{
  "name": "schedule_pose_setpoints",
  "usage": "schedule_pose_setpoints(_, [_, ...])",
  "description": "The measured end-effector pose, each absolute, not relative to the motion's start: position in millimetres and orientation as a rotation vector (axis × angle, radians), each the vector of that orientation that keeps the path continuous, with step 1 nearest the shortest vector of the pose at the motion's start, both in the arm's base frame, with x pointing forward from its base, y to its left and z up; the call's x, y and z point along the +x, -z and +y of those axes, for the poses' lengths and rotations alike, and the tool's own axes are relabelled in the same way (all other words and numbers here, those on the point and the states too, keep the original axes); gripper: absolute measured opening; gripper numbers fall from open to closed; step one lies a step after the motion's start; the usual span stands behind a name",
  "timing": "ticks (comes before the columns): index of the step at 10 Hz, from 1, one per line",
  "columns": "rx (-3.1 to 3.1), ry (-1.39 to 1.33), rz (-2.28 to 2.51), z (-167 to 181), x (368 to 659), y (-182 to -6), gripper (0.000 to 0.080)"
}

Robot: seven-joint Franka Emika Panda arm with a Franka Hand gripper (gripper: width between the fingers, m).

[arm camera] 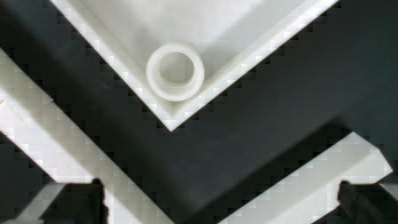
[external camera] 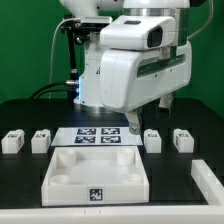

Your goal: Assemble one leg

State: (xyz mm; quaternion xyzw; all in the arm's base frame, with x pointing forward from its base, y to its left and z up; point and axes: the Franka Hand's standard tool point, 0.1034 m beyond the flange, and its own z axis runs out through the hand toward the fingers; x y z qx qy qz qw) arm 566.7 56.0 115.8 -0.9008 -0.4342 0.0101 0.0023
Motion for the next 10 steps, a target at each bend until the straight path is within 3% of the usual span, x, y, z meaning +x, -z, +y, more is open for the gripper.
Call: schedule_pose_setpoints(10, [-2.824, -0.037, -1.361, 55.9, 565.9, -113.8, 0.065])
